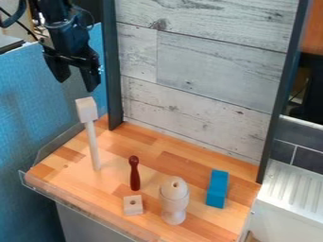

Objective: Put the brown roller on top the cube

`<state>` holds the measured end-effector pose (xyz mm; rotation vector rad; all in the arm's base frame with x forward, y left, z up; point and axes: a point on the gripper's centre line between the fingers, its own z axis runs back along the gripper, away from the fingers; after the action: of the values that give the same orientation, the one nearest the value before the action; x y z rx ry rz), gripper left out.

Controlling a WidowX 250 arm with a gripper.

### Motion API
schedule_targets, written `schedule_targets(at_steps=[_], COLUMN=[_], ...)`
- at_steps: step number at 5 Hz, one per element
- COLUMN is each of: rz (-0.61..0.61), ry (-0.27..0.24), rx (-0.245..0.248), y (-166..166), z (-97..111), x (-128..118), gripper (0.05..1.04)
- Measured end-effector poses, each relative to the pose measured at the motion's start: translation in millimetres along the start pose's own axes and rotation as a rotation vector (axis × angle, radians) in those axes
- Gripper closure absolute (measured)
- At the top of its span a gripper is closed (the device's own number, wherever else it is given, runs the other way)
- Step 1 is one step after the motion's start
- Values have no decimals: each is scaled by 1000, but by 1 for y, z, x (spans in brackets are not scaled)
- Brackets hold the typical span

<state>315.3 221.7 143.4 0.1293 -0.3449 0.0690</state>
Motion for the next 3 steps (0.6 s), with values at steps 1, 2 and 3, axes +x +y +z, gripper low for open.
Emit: schedule_targets(at_steps=[1, 2, 3], rz=[4, 20, 61], ry=[28, 83, 93], rx=[-19, -43, -56], y=[-1, 9, 24], z=[-11, -12, -9], x=[-4, -23, -38], gripper=[82, 82, 82])
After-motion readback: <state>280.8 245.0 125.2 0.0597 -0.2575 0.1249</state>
